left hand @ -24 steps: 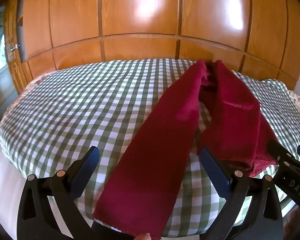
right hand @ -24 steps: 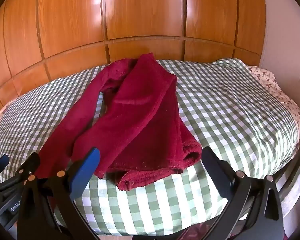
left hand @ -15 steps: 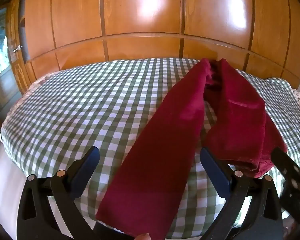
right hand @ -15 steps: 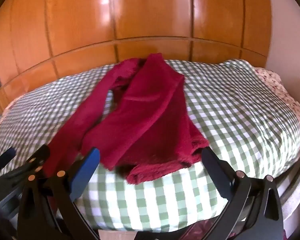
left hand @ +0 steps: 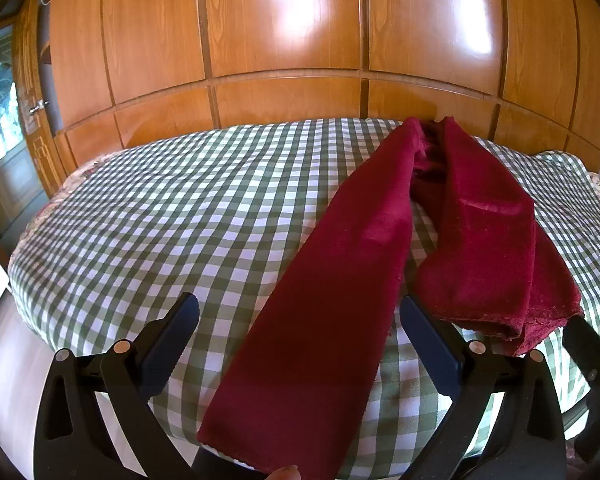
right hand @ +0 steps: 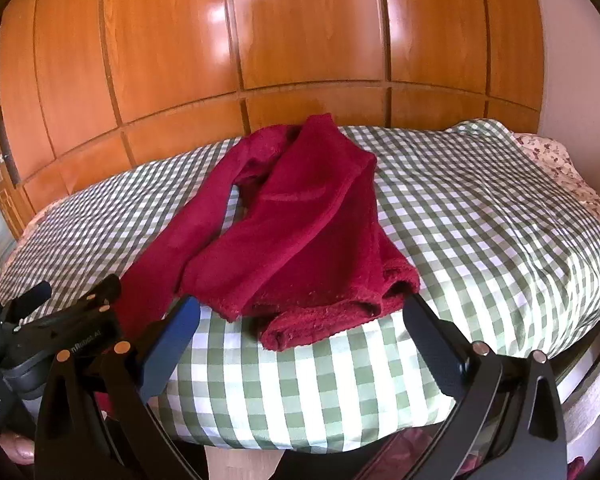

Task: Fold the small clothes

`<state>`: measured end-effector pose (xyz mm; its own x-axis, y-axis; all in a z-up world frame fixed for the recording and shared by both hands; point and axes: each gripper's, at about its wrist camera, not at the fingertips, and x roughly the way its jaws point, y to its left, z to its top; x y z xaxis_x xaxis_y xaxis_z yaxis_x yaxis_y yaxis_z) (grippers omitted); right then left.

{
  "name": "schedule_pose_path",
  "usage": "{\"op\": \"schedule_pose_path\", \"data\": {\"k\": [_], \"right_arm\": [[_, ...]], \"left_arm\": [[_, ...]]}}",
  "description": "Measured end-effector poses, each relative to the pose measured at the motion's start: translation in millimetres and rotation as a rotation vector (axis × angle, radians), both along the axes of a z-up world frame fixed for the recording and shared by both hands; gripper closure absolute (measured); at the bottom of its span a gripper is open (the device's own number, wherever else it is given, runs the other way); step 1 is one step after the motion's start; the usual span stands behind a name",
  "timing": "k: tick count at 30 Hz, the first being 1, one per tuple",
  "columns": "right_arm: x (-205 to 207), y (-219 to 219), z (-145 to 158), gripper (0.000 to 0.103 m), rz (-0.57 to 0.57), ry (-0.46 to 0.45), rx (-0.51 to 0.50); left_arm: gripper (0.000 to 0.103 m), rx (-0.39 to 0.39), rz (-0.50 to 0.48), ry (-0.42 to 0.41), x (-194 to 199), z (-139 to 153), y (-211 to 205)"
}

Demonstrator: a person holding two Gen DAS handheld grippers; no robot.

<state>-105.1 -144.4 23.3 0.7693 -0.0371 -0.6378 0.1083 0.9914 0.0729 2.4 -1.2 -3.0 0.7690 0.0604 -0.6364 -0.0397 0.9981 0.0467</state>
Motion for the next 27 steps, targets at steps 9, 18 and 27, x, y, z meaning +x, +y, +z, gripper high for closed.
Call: {"op": "schedule_pose_path", "data": {"k": [9, 18, 27], "right_arm": [[4.4, -1.4, -0.1, 0.002, 0.029, -0.001, 0.026], [6.0, -4.6, -0.5, 0.002, 0.022, 0.005, 0.043], [9.9, -6.7, -1.4, 0.002, 0.015, 0.02, 0.046]], "left_arm": [[0.003, -0.001, 0.002, 0.011, 0.7, -3.9, 1.1], [0.003, -0.003, 0.005, 0.023, 2.7, -6.6, 2.5], [0.003, -0.008, 0.004, 0.039, 4.2, -9.4, 3.5]]}}
